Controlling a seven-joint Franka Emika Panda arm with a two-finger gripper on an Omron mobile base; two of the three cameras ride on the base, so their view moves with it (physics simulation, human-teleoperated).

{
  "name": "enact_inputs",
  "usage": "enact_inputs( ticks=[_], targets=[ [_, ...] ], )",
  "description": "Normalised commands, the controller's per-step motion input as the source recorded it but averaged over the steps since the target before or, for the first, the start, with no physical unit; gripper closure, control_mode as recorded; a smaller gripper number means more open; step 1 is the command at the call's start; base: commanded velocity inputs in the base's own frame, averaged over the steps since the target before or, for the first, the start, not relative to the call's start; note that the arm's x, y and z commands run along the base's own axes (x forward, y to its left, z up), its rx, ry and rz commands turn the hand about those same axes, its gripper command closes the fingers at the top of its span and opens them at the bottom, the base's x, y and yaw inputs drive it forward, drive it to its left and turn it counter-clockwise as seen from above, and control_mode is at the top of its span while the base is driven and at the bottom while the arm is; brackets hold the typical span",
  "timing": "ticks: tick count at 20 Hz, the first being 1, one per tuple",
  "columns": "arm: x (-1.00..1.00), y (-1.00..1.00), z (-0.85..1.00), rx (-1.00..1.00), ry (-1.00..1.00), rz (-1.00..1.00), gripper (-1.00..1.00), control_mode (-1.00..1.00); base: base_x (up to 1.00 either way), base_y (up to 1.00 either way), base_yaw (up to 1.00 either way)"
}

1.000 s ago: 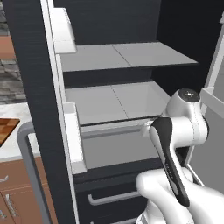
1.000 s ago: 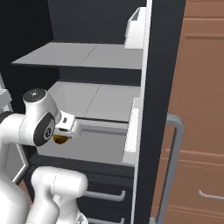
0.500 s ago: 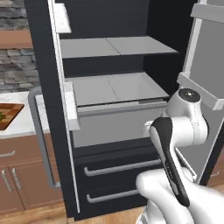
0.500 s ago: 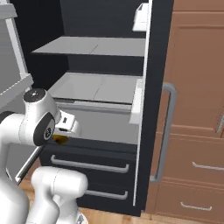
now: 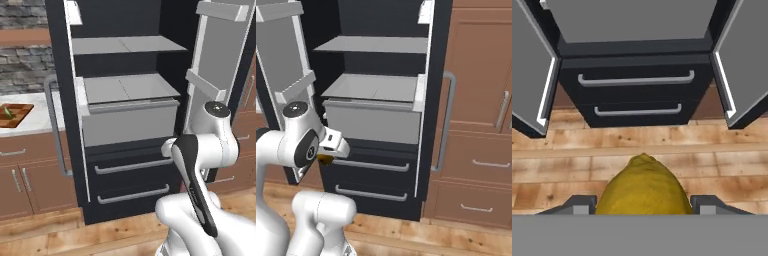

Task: Retrieve a lemon from the fridge and place it on the cutting board with the fish.

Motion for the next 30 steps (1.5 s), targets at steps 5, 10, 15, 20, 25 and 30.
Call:
enact_inputs(
  ticks=[5,10,15,20,25,30],
  targets=[
    [0.0,0.0,0.0,0.0,0.0,0.0,1.0,1.0,-0.38,0.71,0.0],
    [0.0,0.0,0.0,0.0,0.0,0.0,1.0,1.0,-0.34,0.91,0.0],
    [0.0,0.0,0.0,0.0,0.0,0.0,1.0,1.0,-0.2,0.79,0.0],
    [0.0,0.0,0.0,0.0,0.0,0.0,1.0,1.0,-0.07,0.7,0.0],
    [0.0,0.0,0.0,0.0,0.0,0.0,1.0,1.0,0.03,0.66,0.0],
    [0.0,0.0,0.0,0.0,0.0,0.0,1.0,1.0,0.28,0.63,0.0]
  ],
)
